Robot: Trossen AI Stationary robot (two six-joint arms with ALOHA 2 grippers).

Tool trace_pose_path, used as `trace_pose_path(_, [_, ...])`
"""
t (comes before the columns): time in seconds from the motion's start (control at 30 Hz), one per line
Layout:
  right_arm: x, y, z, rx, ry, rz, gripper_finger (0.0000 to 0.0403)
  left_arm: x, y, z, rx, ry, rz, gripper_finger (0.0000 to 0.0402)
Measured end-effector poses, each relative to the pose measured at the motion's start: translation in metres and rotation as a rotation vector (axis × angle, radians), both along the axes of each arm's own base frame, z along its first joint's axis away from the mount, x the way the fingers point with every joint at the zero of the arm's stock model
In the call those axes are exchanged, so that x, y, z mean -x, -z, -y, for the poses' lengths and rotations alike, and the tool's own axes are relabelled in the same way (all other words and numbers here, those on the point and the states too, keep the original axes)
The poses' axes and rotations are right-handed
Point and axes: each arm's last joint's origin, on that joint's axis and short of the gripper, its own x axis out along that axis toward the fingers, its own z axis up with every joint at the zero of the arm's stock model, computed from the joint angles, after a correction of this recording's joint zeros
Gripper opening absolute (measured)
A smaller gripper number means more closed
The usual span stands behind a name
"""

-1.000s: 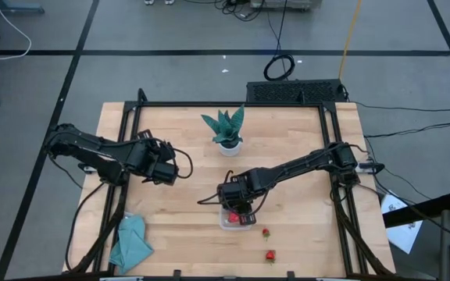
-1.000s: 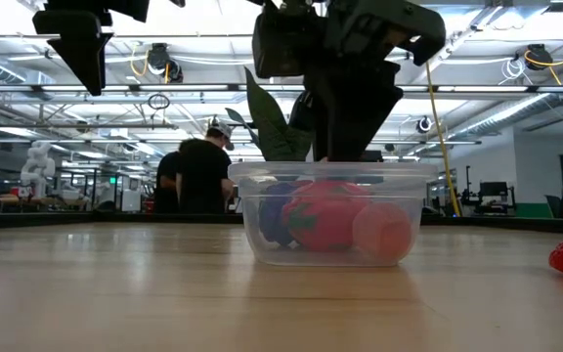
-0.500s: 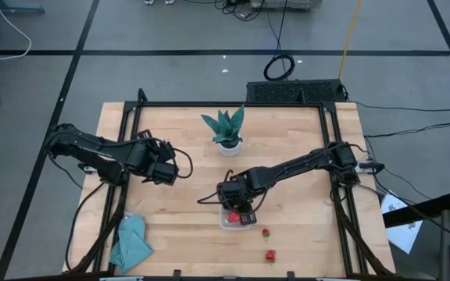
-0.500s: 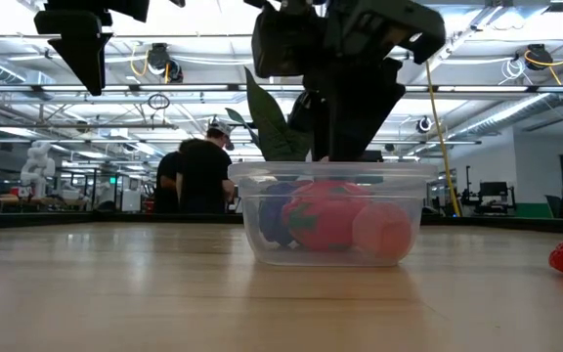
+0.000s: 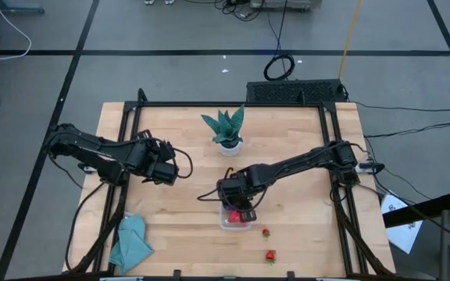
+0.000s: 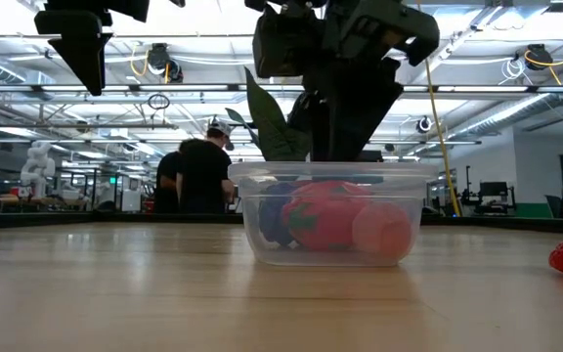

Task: Pick and placing Produce into tupperware
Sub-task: Put the top red strawberry into the transparent bin

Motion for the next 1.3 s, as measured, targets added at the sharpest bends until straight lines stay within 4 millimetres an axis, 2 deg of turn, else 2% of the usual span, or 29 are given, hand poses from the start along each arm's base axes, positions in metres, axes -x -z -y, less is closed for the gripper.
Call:
trace_pose_path(0.1, [0.004,-0.009,-0.001,0.003,-0.001,-0.018,0.0165,0.0,0.0,0.0,0.0,0.0,0.0,0.0225])
trace_pose_path(0.3, [0.022,-0.039,-0.014,-0.002,0.048,-0.073,0.0165,0.0,0.0,0.0,0.0,-0.004,0.002,0.0225])
trace_pose_path(0.43, [0.043,-0.052,-0.037,-0.005,0.12,-0.151,0.0164,0.0,0.0,0.0,0.001,-0.006,0.003,0.0225])
trace_pose_path(0.53, [0.054,-0.053,-0.062,0.01,0.143,-0.171,0.0164,0.0,0.0,0.0,0.001,-0.007,0.004,0.0225])
trace_pose_path(0.63, [0.061,-0.05,-0.083,0.001,0.128,-0.168,0.0164,0.0,0.0,0.0,0.001,-0.008,0.004,0.0225])
trace_pose_path(0.73, [0.066,-0.044,-0.094,-0.009,0.136,-0.165,0.0164,0.0,0.0,0.0,0.001,-0.008,0.004,0.0225])
trace_pose_path(0.97, [0.074,-0.023,-0.092,0.007,0.199,-0.23,0.0166,0.0,0.0,0.0,0.001,-0.014,0.008,0.0225])
trace_pose_path(1.3, [0.078,0.009,-0.092,-0.085,0.185,-0.244,0.0169,0.0,0.0,0.0,0.002,-0.023,0.014,0.0225])
